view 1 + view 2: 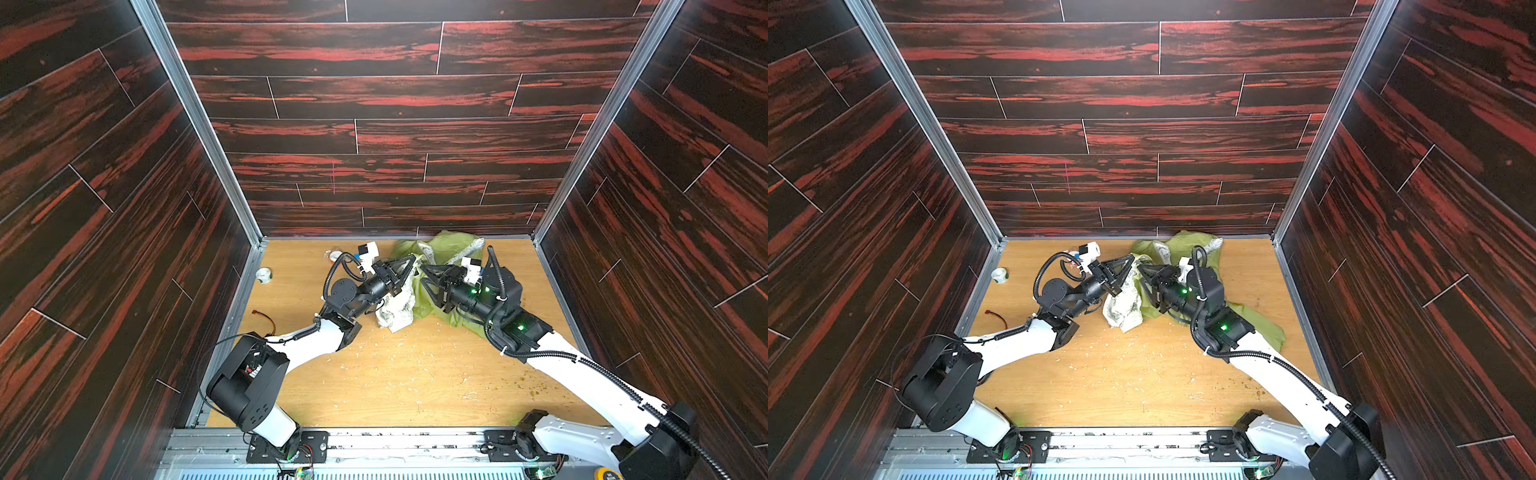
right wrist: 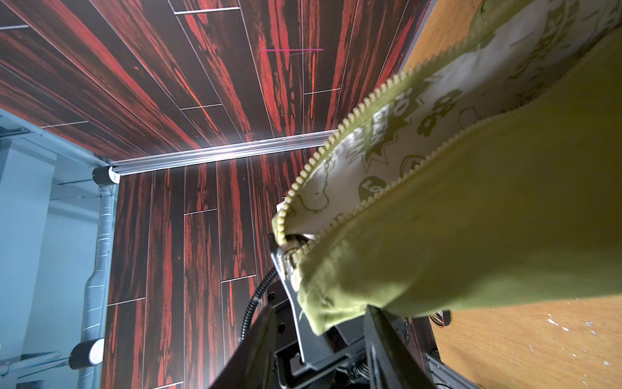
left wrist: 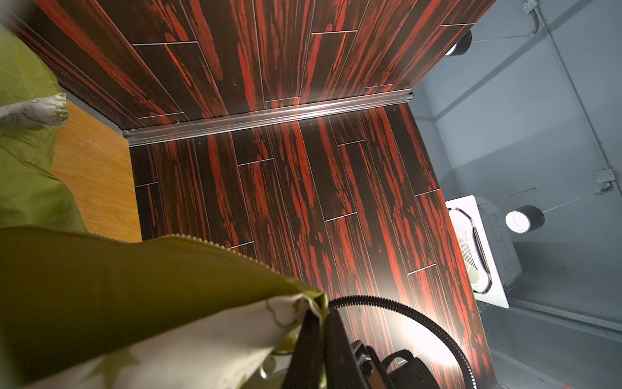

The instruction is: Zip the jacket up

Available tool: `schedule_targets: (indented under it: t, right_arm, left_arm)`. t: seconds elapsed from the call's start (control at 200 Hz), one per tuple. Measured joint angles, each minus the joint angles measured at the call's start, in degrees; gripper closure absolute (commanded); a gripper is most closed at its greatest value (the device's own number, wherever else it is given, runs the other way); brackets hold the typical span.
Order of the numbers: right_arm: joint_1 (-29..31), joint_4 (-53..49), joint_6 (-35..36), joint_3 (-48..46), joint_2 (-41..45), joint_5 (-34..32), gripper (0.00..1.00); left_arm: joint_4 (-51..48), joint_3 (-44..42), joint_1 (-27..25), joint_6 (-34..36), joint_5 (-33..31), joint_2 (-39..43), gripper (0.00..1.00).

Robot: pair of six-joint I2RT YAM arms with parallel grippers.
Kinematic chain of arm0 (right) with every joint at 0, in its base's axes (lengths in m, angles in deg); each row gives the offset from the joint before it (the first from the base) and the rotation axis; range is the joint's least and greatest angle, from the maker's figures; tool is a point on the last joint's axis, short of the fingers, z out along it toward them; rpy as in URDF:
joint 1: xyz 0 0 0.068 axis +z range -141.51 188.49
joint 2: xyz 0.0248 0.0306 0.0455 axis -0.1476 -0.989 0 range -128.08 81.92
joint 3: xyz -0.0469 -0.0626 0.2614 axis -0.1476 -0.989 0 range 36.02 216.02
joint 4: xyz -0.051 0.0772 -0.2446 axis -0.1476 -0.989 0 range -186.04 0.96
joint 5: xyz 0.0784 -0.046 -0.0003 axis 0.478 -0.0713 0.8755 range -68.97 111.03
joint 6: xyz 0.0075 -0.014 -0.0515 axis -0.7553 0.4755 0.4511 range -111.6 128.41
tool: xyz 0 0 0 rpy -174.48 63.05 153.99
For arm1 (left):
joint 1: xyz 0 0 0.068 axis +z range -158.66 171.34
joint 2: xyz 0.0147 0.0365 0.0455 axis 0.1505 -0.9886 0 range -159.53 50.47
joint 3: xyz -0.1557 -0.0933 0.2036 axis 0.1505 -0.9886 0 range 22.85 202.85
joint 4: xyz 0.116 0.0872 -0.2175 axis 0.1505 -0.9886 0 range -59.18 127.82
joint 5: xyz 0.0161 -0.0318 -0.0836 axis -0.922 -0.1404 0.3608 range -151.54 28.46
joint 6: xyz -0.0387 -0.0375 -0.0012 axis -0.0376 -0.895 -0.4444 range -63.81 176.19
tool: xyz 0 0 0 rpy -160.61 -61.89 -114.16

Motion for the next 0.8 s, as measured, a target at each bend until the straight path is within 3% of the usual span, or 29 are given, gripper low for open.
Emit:
schedule_targets:
  t: [0.801]
  right_arm:
    - [-0.4,3.4,0.0,-0.1,-1.7,-0.1,0.95]
  left_arm:
    - [0.0,-0.1,-0.2,-0.4,0.3,0.0,1.00]
